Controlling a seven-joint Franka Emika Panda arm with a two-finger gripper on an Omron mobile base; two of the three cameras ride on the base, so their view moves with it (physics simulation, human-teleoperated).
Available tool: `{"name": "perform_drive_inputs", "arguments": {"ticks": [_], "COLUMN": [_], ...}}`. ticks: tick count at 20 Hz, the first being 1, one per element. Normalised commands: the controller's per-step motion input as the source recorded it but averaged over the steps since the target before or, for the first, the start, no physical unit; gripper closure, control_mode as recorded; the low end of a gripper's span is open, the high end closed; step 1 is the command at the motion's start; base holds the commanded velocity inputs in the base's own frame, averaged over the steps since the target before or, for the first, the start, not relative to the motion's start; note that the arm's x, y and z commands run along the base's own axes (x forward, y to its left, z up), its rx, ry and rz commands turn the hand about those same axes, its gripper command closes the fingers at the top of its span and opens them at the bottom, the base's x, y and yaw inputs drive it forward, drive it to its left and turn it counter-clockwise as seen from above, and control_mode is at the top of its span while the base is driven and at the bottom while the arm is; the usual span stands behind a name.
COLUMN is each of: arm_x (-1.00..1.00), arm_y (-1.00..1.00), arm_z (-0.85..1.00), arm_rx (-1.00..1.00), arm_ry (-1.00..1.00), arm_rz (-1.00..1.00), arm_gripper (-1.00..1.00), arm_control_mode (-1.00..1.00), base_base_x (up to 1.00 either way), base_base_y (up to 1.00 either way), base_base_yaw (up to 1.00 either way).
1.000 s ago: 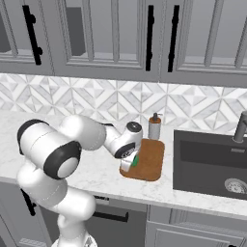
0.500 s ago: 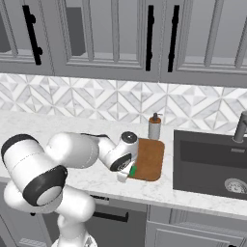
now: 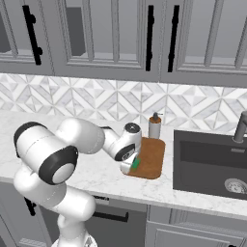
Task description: Pick up the sponge from the counter and clean the cutting board by briefly scrubbing or pressing down on the cutting board. Once finished, release the sponge.
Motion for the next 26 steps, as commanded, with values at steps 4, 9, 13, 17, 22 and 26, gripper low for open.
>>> {"name": "perform_drive_inputs", "arguments": {"ticks": [4, 9, 13, 17, 22, 26], "arm_x": [0.07, 0.39, 0.69, 0.78, 0.59, 0.23], "arm_y": [-0.25, -0.16, 0.00, 0.00, -0.03, -0.18], "arm_z": [0.06, -0.04, -0.21, -0.14, 0.00, 0.00], "arm_rx": [0.02, 0.00, 0.00, 0.00, 0.00, 0.00], "arm_ry": [0.04, -0.06, -0.13, -0.08, -0.09, -0.04], "arm_rz": [0.00, 0.00, 0.00, 0.00, 0.00, -0.01], "arm_gripper": [1.00, 1.00, 1.00, 1.00, 1.00, 1.00], "arm_control_mode": [-1.00, -1.00, -1.00, -1.00, -1.00, -1.00], "base_base_x": [0.00, 0.00, 0.00, 0.00, 0.00, 0.00], "base_base_y": [0.00, 0.00, 0.00, 0.00, 0.00, 0.00], "base_base_yaw": [0.00, 0.00, 0.00, 0.00, 0.00, 0.00]}}
